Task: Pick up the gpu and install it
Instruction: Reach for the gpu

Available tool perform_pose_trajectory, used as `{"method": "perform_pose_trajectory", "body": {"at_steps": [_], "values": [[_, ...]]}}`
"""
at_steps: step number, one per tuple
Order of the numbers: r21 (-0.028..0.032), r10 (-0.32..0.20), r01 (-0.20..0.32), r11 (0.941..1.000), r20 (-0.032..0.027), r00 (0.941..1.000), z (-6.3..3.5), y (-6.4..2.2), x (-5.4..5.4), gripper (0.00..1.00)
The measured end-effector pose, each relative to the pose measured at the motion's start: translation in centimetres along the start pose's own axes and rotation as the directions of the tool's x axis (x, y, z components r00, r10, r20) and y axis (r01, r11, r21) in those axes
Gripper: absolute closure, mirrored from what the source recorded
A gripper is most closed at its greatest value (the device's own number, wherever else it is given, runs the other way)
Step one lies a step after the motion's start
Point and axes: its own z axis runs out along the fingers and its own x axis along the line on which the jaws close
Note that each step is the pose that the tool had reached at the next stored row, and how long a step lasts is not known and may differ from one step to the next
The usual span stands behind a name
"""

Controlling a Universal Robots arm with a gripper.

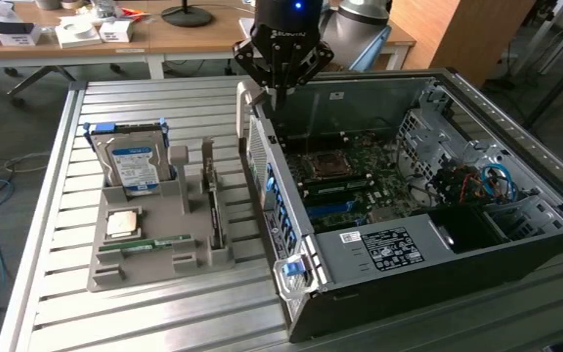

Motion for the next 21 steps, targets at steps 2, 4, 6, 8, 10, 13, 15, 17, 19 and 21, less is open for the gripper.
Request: {"method": "perform_pose_trajectory", "body": {"at_steps": [2, 4, 6, 8, 10, 13, 15, 17, 19, 21], "values": [[-0.0001, 0.0, 0.0, 1.0, 0.0, 1.0, 0.01, -0.01, 0.3, 0.89], [0.0, 0.0, 0.0, 1.0, -0.0001, 1.0, 0.01, -0.02, 0.6, 0.89], [-0.0001, 0.0, 0.0, 1.0, 0.0, 1.0, 0.02, -0.02, 0.9, 0.89], [0.0, 0.0, 0.0, 1.0, 0.0001, 1.0, 0.02, -0.03, 1.2, 0.89], [0.0002, 0.0, 0.0, 1.0, 0.0, 1.0, 0.02, -0.03, 1.5, 0.89], [0.0003, 0.0, 0.0, 1.0, 0.0, 1.0, 0.02, -0.04, 1.9, 0.89], [0.0003, 0.0, 0.0, 1.0, 0.0, 1.0, 0.02, -0.05, 2.3, 0.89], [0.0003, 0.0, 0.0, 1.0, 0.0, 1.0, 0.02, -0.07, 2.7, 0.89], [0.0002, 0.0, 0.0, 1.0, 0.0, 1.0, 0.03, -0.08, 3.1, 0.89], [0.0003, 0.0, 0.0, 1.0, 0.0, 1.0, 0.03, -0.1, 3.5, 0.89]]}}
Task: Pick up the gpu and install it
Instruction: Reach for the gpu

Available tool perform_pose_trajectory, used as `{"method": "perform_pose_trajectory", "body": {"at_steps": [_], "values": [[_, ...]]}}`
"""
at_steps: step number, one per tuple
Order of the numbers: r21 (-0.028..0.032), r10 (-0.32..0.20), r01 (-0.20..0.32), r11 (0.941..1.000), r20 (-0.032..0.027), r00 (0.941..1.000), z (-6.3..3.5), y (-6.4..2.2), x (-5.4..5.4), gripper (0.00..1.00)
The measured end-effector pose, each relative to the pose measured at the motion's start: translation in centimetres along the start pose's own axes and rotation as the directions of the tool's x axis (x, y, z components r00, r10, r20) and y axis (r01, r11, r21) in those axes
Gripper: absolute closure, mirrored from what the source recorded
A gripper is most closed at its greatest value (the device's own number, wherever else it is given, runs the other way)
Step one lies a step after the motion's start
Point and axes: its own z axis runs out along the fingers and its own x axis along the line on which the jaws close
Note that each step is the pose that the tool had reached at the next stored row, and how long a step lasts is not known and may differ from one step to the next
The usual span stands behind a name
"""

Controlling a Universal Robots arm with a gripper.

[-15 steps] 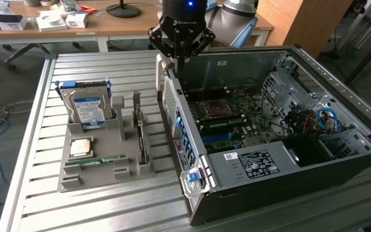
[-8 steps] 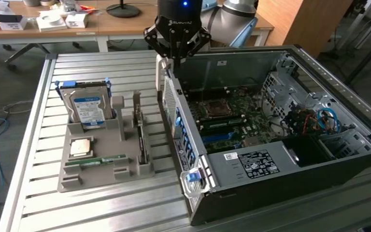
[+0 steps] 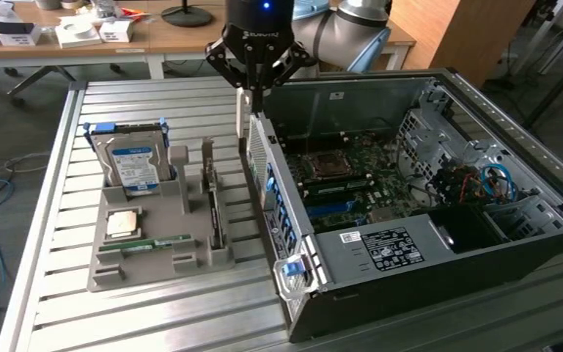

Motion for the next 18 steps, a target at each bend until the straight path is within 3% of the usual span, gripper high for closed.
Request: {"method": "perform_pose_trajectory", "body": {"at_steps": [18], "values": [[0.0, 0.0, 0.0, 1.0, 0.0, 1.0, 0.05, -0.1, 2.8, 0.89]]}}
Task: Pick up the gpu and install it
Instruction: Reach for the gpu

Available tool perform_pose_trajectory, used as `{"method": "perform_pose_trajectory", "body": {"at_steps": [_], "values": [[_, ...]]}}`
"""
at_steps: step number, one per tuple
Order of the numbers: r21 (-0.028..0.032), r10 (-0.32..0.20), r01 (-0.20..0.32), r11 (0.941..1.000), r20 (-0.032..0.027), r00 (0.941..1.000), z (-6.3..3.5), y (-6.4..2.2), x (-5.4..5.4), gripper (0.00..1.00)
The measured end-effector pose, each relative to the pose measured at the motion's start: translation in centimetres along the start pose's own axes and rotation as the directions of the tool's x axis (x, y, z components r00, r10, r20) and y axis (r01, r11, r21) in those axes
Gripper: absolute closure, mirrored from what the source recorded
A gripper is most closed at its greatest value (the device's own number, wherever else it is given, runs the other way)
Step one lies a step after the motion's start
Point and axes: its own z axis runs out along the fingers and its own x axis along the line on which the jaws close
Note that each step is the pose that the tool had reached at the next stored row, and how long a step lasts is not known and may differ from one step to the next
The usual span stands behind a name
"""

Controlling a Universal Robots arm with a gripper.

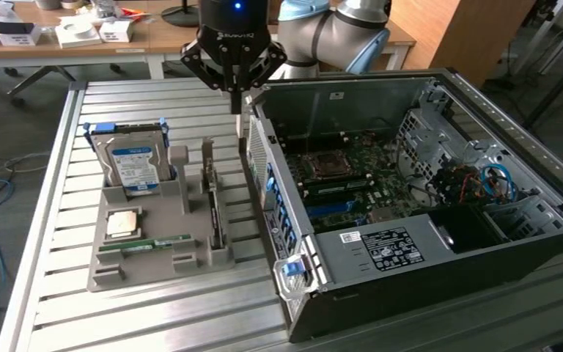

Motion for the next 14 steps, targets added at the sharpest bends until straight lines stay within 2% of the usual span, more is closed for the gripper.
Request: {"method": "perform_pose_trajectory", "body": {"at_steps": [14], "values": [[0.0, 0.0, 0.0, 1.0, 0.0, 1.0, 0.05, -0.05, 1.7, 0.89]]}}
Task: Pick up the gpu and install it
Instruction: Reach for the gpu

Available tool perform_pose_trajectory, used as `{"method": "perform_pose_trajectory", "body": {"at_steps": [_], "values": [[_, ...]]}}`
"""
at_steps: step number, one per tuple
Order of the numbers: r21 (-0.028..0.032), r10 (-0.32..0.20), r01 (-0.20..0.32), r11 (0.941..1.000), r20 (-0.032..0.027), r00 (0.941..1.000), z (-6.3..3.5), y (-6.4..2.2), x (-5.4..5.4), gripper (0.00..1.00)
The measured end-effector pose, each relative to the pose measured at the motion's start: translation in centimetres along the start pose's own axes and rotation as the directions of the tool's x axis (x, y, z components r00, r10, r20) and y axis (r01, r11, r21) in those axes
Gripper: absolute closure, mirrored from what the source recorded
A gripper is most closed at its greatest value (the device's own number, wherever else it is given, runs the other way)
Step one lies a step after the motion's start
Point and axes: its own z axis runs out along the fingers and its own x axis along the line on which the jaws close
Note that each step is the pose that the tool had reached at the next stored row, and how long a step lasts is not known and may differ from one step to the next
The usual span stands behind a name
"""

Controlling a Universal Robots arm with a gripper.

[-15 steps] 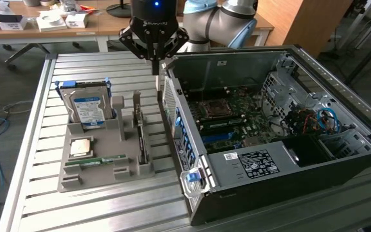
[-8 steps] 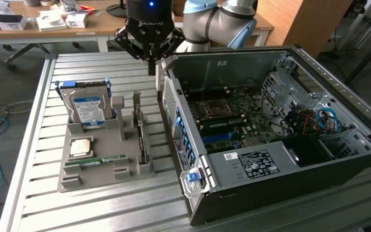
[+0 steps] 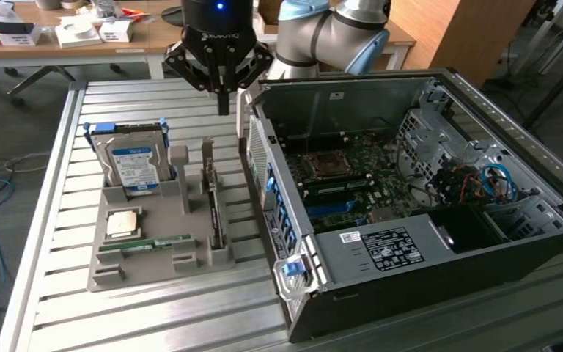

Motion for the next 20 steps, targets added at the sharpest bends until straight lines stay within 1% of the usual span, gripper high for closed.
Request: {"method": "perform_pose_trajectory", "body": {"at_steps": [13, 20], "values": [[-0.0001, 0.0, 0.0, 1.0, 0.0001, 1.0, 0.07, -0.05, 1.6, 0.89], [-0.0001, 0.0, 0.0, 1.0, 0.0, 1.0, 0.06, -0.06, 1.6, 0.89]]}}
